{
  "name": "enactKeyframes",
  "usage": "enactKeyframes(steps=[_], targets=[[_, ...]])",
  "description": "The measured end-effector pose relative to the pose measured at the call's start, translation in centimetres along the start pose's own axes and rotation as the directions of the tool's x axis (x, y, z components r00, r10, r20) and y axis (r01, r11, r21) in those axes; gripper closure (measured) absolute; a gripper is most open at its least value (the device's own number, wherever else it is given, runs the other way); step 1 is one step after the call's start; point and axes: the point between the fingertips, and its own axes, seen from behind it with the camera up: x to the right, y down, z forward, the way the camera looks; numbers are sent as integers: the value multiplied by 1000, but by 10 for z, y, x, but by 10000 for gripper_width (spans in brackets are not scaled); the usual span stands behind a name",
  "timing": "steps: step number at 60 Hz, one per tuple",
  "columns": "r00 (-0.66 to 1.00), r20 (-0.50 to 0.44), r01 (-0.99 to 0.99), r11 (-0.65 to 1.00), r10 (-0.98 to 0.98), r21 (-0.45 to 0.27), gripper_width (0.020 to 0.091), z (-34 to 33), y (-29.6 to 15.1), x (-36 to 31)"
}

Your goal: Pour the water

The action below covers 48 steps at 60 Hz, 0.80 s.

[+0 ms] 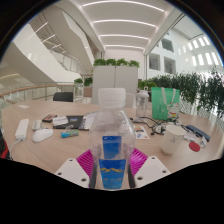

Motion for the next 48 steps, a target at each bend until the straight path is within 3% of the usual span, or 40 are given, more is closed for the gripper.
enactKeyframes(steps=[7,12,20,27,30,34,36,39,42,48], targets=[[998,48,-37,997,40,-66,692,6,3,-2],[976,126,-162,977,179,-137,704,11,-4,-14],[836,193,-484,857,513,-178,704,29,-67,2],[548,195,-773,581,813,-253,706,43,-119,30],[382,200,-854,427,902,-296,706,58,-122,48],[29,156,-910,90,987,-404,707,70,-128,63],[-172,99,-902,-116,980,-416,705,72,-144,63],[-409,97,-828,-324,908,-457,706,76,-151,81],[-527,88,-763,-424,845,-488,704,68,-154,93],[-577,67,-731,-478,814,-487,707,70,-142,100]])
